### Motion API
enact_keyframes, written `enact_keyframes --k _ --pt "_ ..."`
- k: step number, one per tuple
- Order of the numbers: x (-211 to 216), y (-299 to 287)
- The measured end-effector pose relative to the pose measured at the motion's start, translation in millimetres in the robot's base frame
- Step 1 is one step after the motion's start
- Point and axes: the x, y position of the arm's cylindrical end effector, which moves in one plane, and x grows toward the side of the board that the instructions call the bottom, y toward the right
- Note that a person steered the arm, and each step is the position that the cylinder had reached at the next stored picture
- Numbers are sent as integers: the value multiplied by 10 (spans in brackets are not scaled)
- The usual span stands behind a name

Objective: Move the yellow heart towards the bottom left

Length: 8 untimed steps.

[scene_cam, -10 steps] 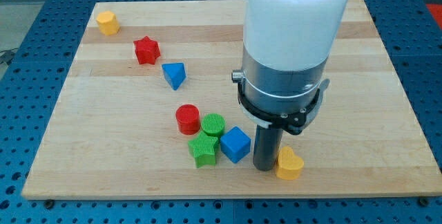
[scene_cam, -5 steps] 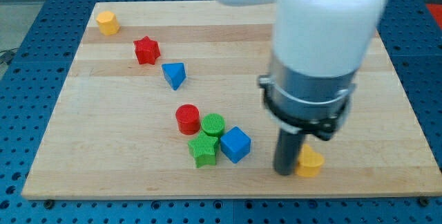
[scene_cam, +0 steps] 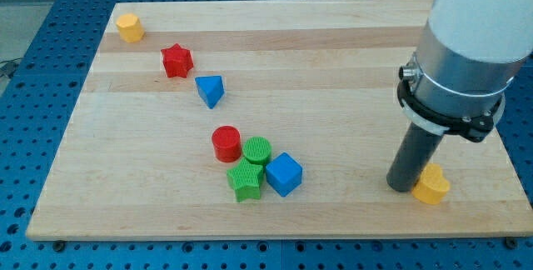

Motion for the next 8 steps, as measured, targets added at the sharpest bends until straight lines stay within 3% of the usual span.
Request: enact_keyframes --k 8 --pt "-8 489"
